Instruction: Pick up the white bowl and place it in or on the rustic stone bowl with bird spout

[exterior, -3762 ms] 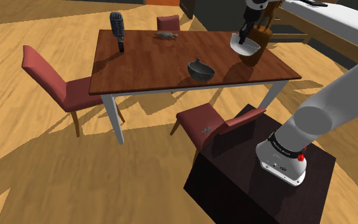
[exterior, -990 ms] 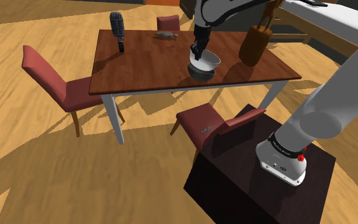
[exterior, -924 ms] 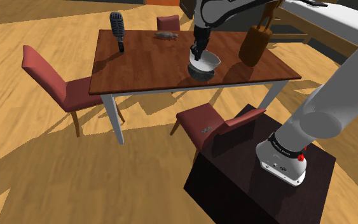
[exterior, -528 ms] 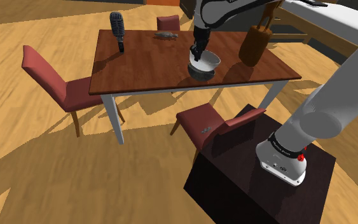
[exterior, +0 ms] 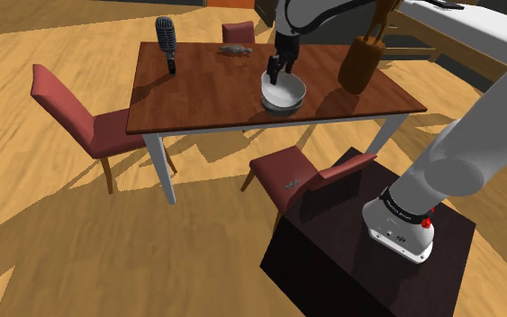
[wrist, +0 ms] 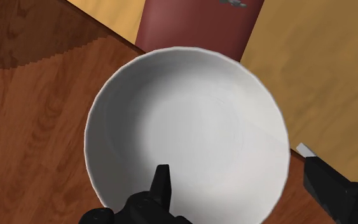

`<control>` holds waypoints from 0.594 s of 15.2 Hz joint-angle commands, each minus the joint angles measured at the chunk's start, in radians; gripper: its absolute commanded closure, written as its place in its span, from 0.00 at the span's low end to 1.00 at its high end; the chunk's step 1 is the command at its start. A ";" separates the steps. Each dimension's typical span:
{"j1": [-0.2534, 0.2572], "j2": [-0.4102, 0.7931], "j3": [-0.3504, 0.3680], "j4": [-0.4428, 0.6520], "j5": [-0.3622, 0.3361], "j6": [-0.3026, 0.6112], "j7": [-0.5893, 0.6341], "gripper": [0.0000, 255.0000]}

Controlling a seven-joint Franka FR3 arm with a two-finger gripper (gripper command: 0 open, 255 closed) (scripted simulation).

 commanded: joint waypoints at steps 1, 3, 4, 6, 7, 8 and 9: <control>0.002 -0.020 0.002 0.040 0.004 -0.060 -0.005 0.00; 0.003 -0.028 0.003 0.057 0.006 -0.086 -0.006 0.00; 0.003 -0.028 0.003 0.057 0.006 -0.086 -0.006 0.00; 0.003 -0.028 0.003 0.057 0.006 -0.086 -0.006 0.00; 0.003 -0.028 0.003 0.057 0.006 -0.086 -0.006 0.00; 0.003 -0.028 0.003 0.057 0.006 -0.086 -0.006 0.00; 0.003 -0.028 0.003 0.057 0.006 -0.086 -0.006 0.00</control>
